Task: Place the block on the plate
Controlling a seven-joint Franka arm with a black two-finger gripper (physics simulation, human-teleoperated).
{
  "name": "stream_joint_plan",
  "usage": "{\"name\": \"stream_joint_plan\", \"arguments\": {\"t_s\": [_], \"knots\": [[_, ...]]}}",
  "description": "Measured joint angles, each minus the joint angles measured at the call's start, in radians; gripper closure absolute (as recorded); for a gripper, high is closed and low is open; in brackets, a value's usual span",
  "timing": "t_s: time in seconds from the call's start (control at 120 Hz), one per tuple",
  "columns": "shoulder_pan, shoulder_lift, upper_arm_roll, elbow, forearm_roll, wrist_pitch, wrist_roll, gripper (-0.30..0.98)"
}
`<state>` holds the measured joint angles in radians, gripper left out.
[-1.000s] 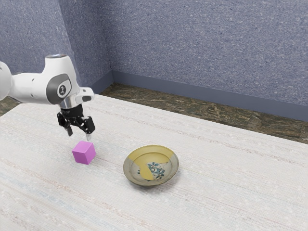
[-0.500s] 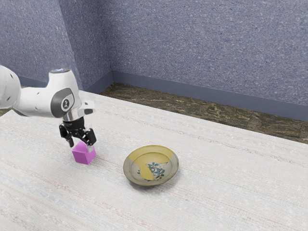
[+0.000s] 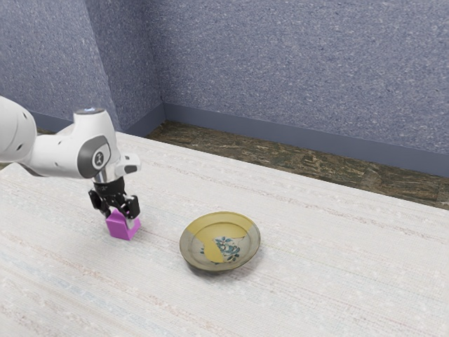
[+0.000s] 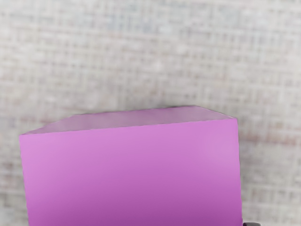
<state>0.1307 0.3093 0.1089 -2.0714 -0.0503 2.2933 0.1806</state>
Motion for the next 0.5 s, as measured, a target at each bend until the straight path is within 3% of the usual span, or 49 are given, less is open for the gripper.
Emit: {"name": "stream_joint_plan", "arguments": {"t_s": [0.5], "knots": [[0.000, -0.003, 0.000, 0.003, 0.018, 0.005, -0.003, 0.30]]}}
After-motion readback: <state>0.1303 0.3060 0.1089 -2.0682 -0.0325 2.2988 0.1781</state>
